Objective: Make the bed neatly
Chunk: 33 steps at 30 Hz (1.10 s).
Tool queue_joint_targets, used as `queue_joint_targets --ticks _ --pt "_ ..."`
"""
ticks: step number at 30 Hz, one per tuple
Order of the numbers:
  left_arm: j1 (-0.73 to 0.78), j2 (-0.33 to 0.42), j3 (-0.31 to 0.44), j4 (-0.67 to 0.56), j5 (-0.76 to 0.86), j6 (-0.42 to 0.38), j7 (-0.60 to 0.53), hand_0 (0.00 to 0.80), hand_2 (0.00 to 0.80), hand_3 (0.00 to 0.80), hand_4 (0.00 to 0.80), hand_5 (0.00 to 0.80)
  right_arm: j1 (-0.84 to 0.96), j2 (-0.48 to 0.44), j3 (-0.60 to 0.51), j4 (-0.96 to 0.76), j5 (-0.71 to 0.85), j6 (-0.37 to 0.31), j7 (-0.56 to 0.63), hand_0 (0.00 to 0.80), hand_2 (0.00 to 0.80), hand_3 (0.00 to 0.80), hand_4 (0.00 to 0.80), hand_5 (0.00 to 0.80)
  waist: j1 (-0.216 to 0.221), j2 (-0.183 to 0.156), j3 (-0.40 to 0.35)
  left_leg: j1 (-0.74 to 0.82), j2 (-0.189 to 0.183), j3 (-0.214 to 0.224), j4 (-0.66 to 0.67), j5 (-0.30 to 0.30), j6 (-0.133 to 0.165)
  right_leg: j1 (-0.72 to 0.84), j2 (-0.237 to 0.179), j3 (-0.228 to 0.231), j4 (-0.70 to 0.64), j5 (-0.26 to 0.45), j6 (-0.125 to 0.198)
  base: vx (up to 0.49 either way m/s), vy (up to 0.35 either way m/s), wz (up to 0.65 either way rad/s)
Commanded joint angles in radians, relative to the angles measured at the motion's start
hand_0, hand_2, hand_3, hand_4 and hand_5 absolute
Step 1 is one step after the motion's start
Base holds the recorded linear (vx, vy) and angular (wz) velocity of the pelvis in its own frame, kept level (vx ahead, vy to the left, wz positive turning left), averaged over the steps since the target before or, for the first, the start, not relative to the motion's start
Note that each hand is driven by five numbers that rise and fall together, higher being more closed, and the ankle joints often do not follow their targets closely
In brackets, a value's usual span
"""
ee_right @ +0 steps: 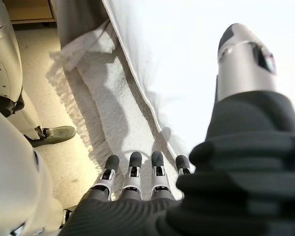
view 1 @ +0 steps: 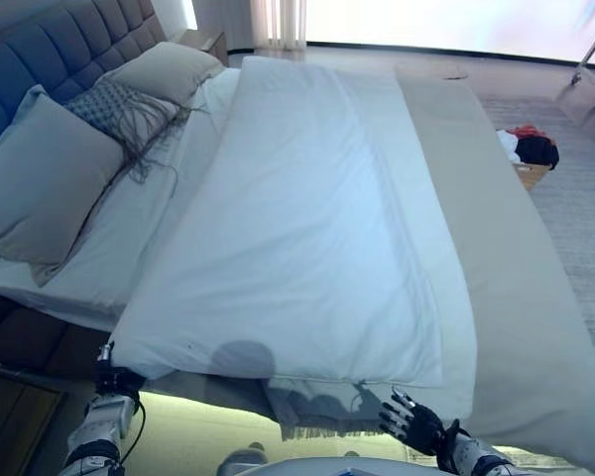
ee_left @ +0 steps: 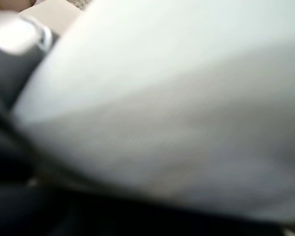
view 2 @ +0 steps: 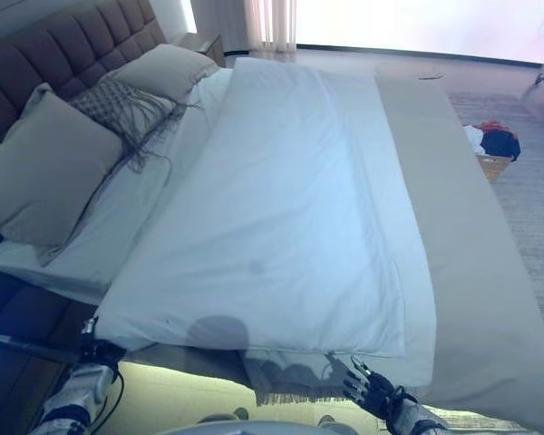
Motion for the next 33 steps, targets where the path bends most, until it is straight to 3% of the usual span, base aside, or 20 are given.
queue_joint_targets --ticks 1,6,14,16,17,18,19,20,24,26,27,29,33 --pt "0.073 0.305 0.254 -0.001 -0.075 -0.110 -0.059 0.800 0.800 0.800 0.800 0.800 -0.023 -0.017 0.005 0.061 0.043 -0.040 0.001 0.000 0.000 0.000 0.000 0.000 0.135 0.013 -0.052 -0.052 -0.041 0.030 0.034 0.022 0.008 0.018 -0.115 -0.018 0.098 -0.047 0.080 -0.044 0.018 0.01" --pt "0.026 0.264 0.182 -0.025 -0.014 -0.095 -0.042 0.800 0.800 0.800 0.800 0.800 -0.035 -0.042 -0.015 0.063 0.064 -0.037 0.000 0.000 0.000 0.000 0.000 0.000 0.117 0.012 -0.056 -0.044 -0.048 0.048 0.020 0.020 0.013 0.013 -0.124 -0.008 0.084 -0.026 0.091 -0.049 0.080 0.01" --pt "-0.006 0.276 0.126 0.078 0.072 -0.080 -0.007 0.800 0.800 0.800 0.800 0.800 -0.040 -0.055 -0.072 0.082 0.040 -0.048 0.002 0.000 0.000 0.000 0.000 0.000 0.083 0.019 -0.037 -0.024 -0.080 0.122 -0.014 0.017 0.050 -0.048 -0.194 0.016 0.161 0.075 0.121 -0.072 0.133 -0.02" --pt "-0.016 0.297 0.125 0.099 0.070 -0.083 0.006 0.800 0.800 0.800 0.800 0.800 -0.048 -0.053 -0.072 0.082 0.029 -0.051 0.021 0.000 0.000 0.000 0.000 0.000 0.076 0.025 -0.029 -0.041 -0.087 0.126 -0.006 0.030 0.073 -0.075 -0.150 0.051 0.309 0.040 0.112 -0.191 0.146 -0.04" --pt "-0.025 0.301 0.115 0.103 0.066 -0.093 0.006 0.800 0.800 0.800 0.800 0.800 -0.052 -0.051 -0.061 0.078 0.040 -0.053 0.024 0.000 0.000 0.000 0.000 0.000 0.068 0.026 -0.022 -0.053 -0.092 0.114 -0.001 0.039 0.084 -0.104 -0.097 0.089 0.400 -0.001 0.098 -0.206 0.076 0.12" --pt "-0.033 0.294 0.101 0.098 0.054 -0.115 0.012 0.800 0.800 0.800 0.800 0.800 -0.052 -0.048 -0.052 0.073 0.055 -0.056 0.032 0.000 0.000 0.000 0.000 0.000 0.059 0.020 -0.016 -0.071 -0.104 0.096 0.005 0.051 0.090 -0.121 -0.032 0.133 0.443 -0.031 0.087 -0.195 0.005 0.21" --pt "-0.036 0.285 0.093 0.091 0.048 -0.128 0.015 0.800 0.800 0.800 0.800 0.800 -0.050 -0.045 -0.048 0.070 0.062 -0.059 0.041 0.000 0.000 0.000 0.000 0.000 0.056 0.013 -0.014 -0.091 -0.115 0.081 0.011 0.059 0.090 -0.123 0.006 0.163 0.441 -0.041 0.079 -0.179 -0.054 0.37" --pt "-0.038 0.272 0.085 0.078 0.041 -0.140 0.017 0.800 0.800 0.800 0.800 0.800 -0.047 -0.044 -0.045 0.069 0.068 -0.065 0.052 0.000 0.000 0.000 0.000 0.000 0.053 -0.001 -0.009 -0.121 -0.135 0.066 0.025 0.069 0.084 -0.107 0.035 0.197 0.405 -0.043 0.069 -0.160 -0.059 0.64" --pt "-0.048 0.266 0.110 0.053 -0.002 -0.170 0.052 0.800 0.800 0.800 0.800 0.800 -0.053 -0.050 -0.030 0.059 0.063 -0.066 0.077 0.000 0.000 0.000 0.000 0.000 0.078 -0.007 0.014 -0.258 -0.151 0.091 0.079 0.119 0.033 0.018 0.068 0.210 0.207 -0.149 0.009 -0.139 -0.040 0.67" --pt "-0.043 0.296 0.143 0.062 0.007 -0.163 0.067 0.800 0.800 0.800 0.800 0.800 -0.055 -0.071 -0.043 0.067 0.051 -0.058 0.085 0.000 0.000 0.000 0.000 0.000 0.087 -0.003 0.027 -0.303 -0.142 0.130 0.081 0.148 0.015 0.037 0.082 0.192 0.159 -0.158 -0.006 -0.181 -0.039 0.28" --pt "-0.047 0.310 0.157 0.066 0.012 -0.163 0.083 0.800 0.800 0.800 0.800 0.800 -0.053 -0.082 -0.056 0.073 0.052 -0.055 0.084 0.000 0.000 0.000 0.000 0.000 0.082 -0.001 0.031 -0.314 -0.129 0.179 0.082 0.154 0.007 0.045 0.084 0.173 0.136 -0.154 -0.012 -0.234 -0.014 0.16" --pt "-0.058 0.331 0.170 0.069 0.020 -0.169 0.099 0.800 0.800 0.800 0.800 0.800 -0.040 -0.105 -0.087 0.079 0.067 -0.041 0.082 0.000 0.000 0.000 0.000 0.000 0.066 -0.002 0.031 -0.315 -0.100 0.243 0.098 0.149 -0.010 0.042 0.074 0.136 0.100 -0.135 -0.018 -0.270 0.030 0.18" --pt "-0.044 0.357 0.203 0.072 0.038 -0.172 0.090 0.800 0.800 0.800 0.800 0.800 -0.014 -0.121 -0.120 0.101 0.085 -0.037 0.064 0.000 0.000 0.000 0.000 0.000 0.038 -0.012 0.029 -0.282 -0.056 0.221 0.201 0.106 -0.023 0.008 0.027 0.100 0.087 -0.099 -0.024 -0.223 0.114 0.10"
